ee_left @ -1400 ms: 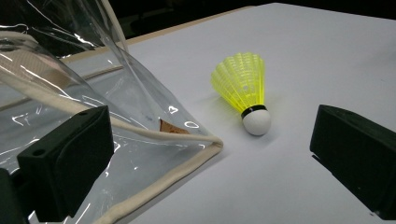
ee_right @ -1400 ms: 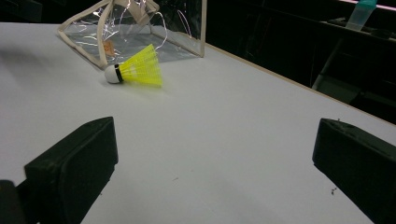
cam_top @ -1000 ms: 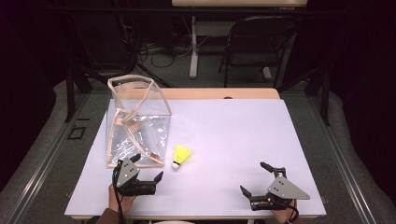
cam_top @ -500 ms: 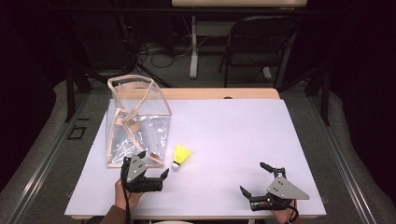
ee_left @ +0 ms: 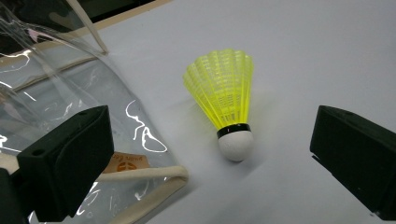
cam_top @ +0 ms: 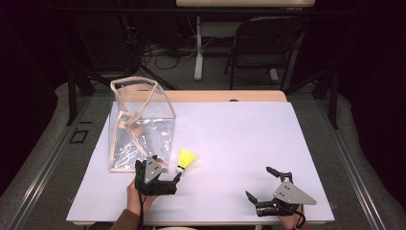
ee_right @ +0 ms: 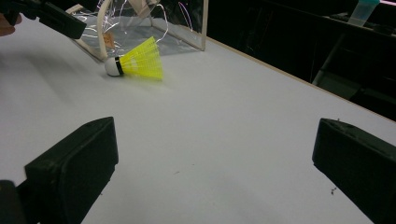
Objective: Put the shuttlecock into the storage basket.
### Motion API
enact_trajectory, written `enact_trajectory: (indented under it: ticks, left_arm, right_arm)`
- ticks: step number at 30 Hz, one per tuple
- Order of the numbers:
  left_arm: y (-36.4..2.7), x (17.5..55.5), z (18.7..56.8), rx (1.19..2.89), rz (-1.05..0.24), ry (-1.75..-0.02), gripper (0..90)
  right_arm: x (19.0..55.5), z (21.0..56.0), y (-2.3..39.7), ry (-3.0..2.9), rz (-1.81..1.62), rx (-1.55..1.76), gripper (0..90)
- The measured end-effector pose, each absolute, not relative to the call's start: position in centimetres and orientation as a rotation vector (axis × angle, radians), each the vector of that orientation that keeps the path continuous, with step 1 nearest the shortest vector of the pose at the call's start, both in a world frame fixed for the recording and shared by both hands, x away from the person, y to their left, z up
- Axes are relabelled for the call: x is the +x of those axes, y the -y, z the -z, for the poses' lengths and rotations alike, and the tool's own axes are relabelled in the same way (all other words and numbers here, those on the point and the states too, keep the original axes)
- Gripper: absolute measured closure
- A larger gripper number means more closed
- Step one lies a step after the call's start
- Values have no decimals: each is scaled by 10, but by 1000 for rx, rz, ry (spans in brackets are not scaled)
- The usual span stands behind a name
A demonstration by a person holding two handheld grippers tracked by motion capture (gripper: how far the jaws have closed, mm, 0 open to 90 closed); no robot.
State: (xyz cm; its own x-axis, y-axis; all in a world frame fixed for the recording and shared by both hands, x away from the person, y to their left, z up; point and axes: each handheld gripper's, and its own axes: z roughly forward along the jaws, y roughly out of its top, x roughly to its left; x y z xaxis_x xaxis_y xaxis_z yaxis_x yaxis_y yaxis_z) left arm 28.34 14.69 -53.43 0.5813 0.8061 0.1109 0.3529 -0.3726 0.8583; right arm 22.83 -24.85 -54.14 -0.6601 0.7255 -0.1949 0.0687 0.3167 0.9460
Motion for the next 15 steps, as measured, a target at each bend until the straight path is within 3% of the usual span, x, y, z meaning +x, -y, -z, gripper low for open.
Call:
enact_trajectory:
  ticks: [15]
  left_arm:
    - [-129,290,536,2010,-647,-949,0]
  right_arm:
    - [229,542,248,-1979,-1366,702,0]
